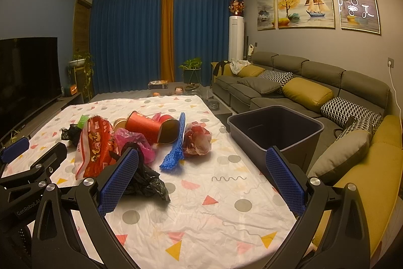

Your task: Collect trash

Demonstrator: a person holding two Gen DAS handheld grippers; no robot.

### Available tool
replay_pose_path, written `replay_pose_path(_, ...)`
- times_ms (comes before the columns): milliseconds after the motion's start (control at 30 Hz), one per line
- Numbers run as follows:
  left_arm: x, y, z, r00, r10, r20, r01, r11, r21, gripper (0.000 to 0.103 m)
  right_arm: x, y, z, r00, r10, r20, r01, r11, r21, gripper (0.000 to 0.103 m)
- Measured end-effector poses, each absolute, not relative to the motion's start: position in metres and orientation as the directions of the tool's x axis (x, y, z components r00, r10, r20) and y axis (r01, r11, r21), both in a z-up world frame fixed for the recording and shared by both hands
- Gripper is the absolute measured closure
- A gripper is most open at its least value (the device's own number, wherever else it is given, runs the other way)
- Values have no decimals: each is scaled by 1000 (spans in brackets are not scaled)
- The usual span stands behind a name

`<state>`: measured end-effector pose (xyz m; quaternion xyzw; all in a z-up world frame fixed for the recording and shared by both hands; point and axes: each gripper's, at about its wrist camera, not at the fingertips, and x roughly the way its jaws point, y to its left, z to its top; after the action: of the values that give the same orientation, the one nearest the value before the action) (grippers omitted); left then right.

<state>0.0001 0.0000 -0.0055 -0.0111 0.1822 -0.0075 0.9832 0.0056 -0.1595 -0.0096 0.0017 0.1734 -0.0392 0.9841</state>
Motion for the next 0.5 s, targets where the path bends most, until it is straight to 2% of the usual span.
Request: replay_pose_path(500,0,-3,-7,933,-22,-358,13,1000,-27,9,5,-161,-10,937,-79,-340,80,997,-11,5)
